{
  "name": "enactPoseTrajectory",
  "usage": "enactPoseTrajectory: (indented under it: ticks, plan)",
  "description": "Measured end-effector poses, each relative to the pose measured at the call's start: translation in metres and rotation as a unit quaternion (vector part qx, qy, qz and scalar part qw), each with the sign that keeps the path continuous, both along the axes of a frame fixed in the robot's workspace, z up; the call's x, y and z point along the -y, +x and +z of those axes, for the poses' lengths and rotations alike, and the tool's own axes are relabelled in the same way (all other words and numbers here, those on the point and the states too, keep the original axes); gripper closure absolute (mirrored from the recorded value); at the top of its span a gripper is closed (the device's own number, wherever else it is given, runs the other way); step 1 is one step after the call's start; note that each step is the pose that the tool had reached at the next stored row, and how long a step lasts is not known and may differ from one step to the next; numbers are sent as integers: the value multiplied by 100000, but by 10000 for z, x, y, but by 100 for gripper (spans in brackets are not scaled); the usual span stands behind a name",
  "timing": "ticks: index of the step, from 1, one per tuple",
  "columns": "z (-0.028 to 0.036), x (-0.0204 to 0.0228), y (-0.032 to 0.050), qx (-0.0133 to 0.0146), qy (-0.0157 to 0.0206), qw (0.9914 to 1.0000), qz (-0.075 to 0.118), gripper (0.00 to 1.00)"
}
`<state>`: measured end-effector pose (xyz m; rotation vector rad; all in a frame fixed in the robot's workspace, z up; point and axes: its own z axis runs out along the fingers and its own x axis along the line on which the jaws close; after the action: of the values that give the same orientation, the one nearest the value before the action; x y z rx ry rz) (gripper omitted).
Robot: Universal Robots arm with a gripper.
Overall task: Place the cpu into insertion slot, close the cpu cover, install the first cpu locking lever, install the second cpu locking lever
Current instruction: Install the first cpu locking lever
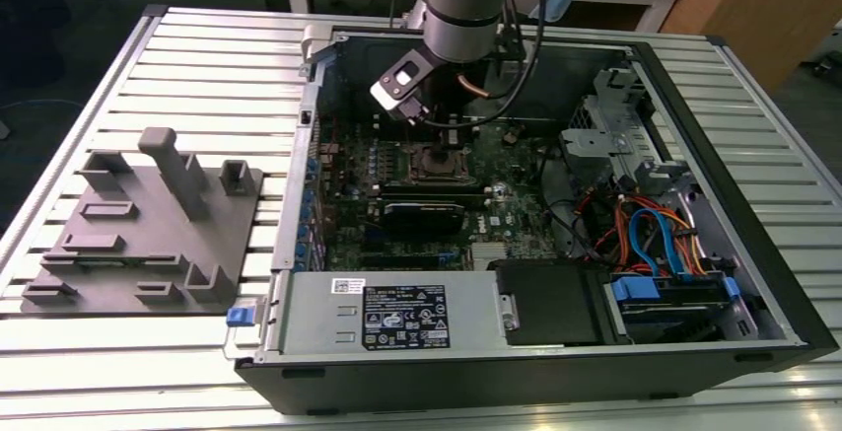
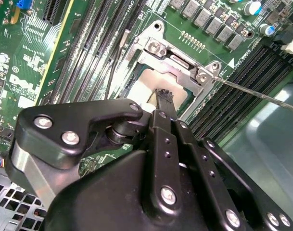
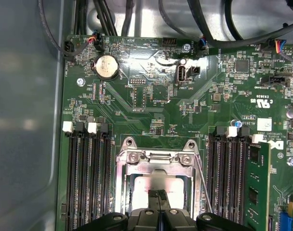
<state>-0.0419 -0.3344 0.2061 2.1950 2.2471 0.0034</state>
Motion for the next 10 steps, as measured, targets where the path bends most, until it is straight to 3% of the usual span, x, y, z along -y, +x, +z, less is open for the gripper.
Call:
enactPoseTrajectory:
  ticks: [10]
  plan:
    - [234,0,0,2,-11,100000,-2,89]
